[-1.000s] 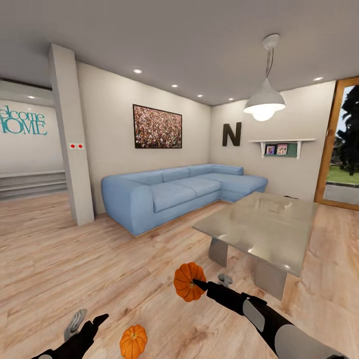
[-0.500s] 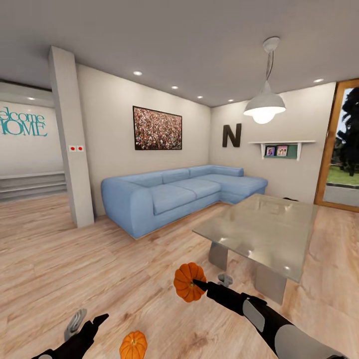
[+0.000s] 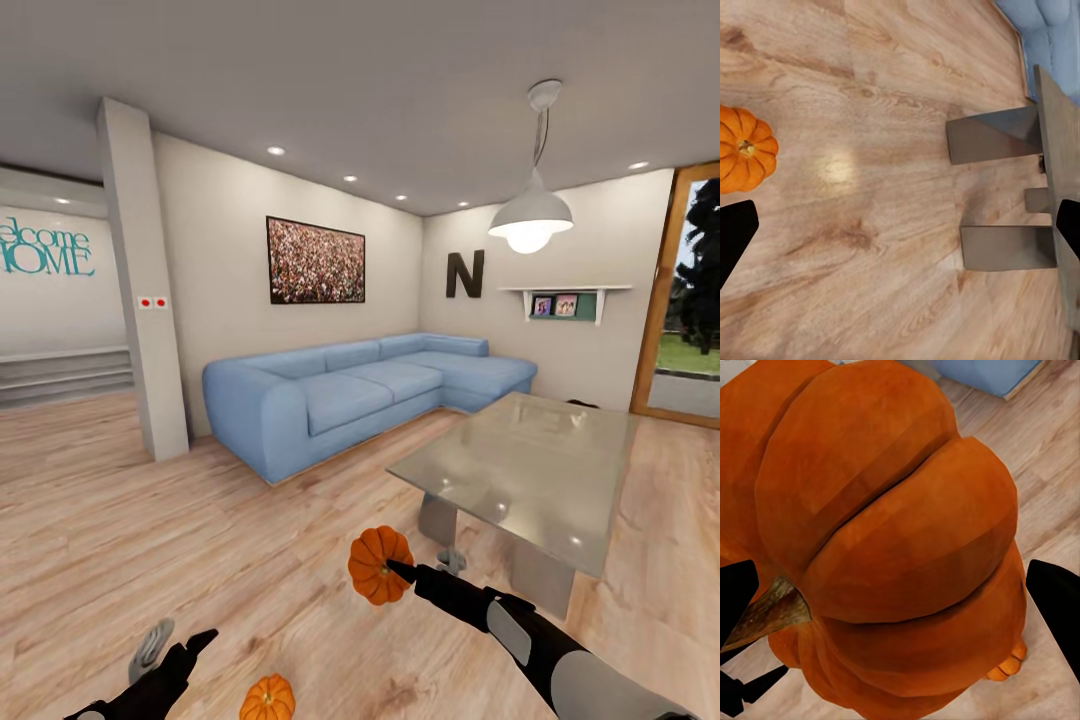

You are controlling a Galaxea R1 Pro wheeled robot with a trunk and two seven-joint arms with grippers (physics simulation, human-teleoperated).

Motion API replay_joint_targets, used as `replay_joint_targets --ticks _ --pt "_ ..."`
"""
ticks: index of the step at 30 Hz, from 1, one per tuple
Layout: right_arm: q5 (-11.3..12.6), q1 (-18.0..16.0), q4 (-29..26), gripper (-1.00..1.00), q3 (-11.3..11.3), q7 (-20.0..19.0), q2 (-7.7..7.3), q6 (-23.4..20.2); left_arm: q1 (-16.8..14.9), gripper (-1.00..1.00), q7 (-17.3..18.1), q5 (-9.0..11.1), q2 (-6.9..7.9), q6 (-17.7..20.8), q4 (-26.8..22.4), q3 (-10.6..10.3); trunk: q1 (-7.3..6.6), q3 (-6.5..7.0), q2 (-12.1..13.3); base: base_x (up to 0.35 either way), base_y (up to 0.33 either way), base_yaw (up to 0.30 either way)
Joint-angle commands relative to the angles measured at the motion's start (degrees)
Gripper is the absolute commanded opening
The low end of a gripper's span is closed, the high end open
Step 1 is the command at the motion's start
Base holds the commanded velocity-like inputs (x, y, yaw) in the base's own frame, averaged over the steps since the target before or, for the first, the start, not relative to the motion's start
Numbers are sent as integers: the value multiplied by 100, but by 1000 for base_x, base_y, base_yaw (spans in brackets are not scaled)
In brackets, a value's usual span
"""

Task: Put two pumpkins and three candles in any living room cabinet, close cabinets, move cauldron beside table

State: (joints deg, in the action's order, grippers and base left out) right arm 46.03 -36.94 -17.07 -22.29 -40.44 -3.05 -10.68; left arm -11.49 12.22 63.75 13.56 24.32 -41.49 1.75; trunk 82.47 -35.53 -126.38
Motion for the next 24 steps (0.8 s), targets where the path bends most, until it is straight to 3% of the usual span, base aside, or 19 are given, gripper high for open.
replay_joint_targets --ticks 1,11,24 --pt "56 -1 -5 -100 -19 1 -4 -49 -3 100 8 32 -2 47 -1 18 -24 11 38 0 0 0" --pt "55 -5 -7 -100 -25 17 -3 -49 -3 100 8 35 5 47 5 18 -68 47 118 15 13 0" --pt "55 -4 -7 -100 -29 30 -4 -43 -3 100 8 24 7 47 9 18 -68 47 118 200 131 0"
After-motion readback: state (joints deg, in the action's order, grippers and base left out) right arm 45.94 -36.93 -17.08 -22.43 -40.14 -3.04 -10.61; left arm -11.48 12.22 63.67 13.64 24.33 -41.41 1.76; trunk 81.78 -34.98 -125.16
